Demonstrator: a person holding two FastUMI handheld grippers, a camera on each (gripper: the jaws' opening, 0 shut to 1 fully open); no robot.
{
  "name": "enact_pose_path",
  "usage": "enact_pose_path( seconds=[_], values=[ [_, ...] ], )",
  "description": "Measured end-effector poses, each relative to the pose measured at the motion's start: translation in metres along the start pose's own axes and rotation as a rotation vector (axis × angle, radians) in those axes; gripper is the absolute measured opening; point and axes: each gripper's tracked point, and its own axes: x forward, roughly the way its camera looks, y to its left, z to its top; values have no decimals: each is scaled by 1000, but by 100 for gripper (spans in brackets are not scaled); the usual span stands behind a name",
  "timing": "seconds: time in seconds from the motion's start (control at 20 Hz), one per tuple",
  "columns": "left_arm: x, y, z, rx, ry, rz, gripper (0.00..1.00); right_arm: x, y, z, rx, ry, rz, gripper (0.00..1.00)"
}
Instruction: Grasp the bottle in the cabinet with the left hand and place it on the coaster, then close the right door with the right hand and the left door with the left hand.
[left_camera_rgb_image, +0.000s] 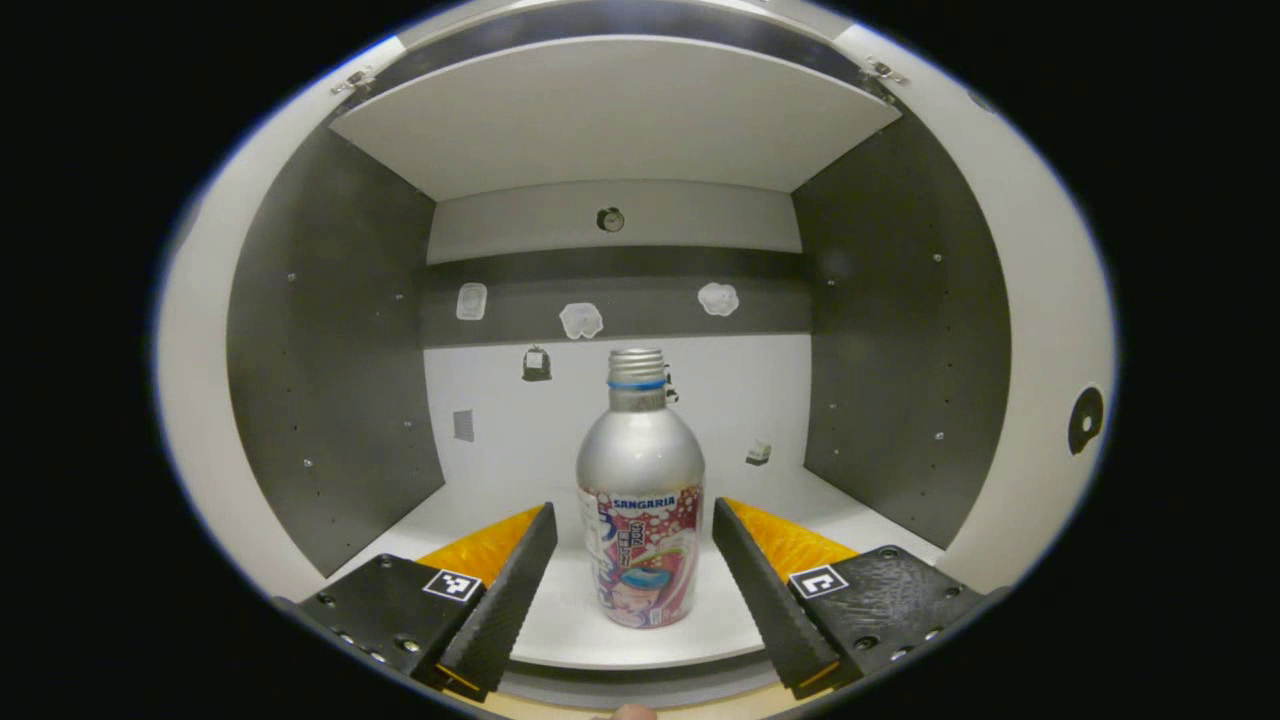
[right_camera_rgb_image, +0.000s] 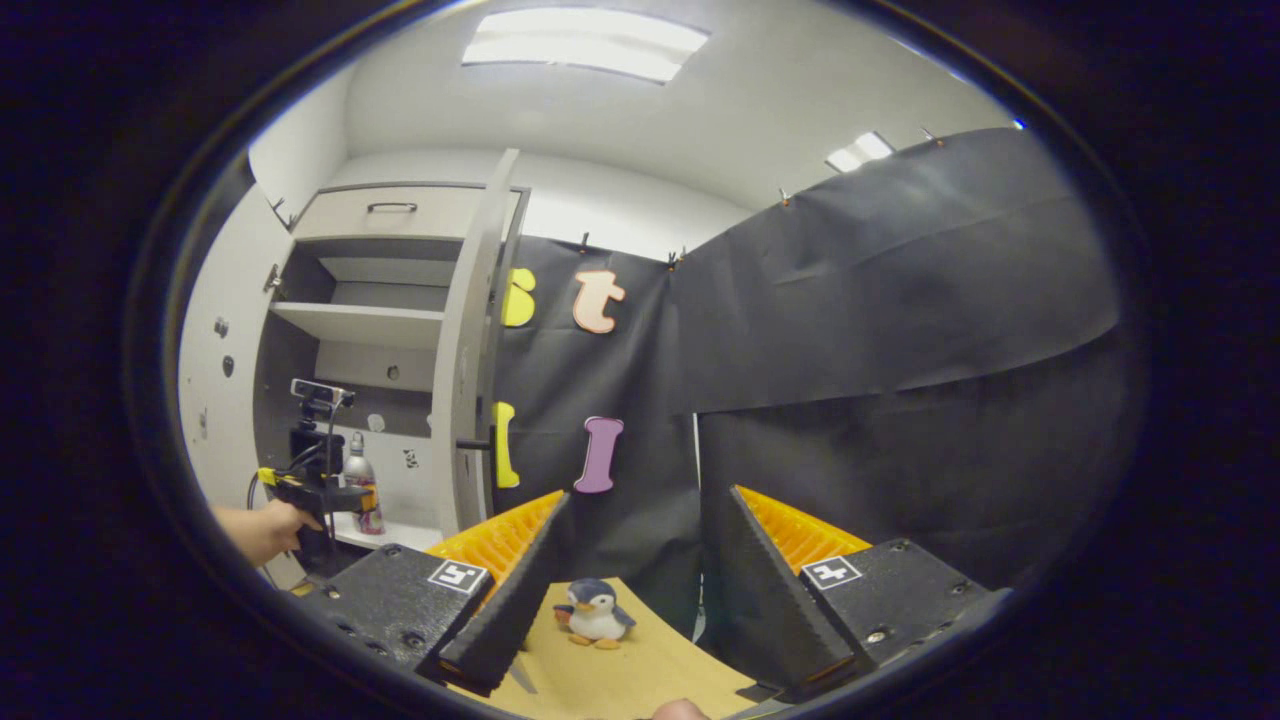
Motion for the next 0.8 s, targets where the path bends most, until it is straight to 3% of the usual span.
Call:
enact_pose_path(
  seconds=[0.5, 0.55, 0.6, 0.7, 0.8],
  values=[
    [28, -3, 7, -22, -4, -31, 95, -6, -13, -4, 7, 20, -46, 99],
    [25, -3, 7, -24, -2, -33, 77, -6, -14, -4, 8, 18, -46, 96],
    [24, -4, 8, -25, -6, -38, 84, -7, -13, -3, 9, 16, -43, 99],
    [19, -3, 11, -29, -19, -39, 78, -7, -12, -3, 10, 15, -35, 99],
    [9, -1, 14, -28, -26, -37, 82, -6, -7, -5, 13, 19, -25, 99]
  ],
)
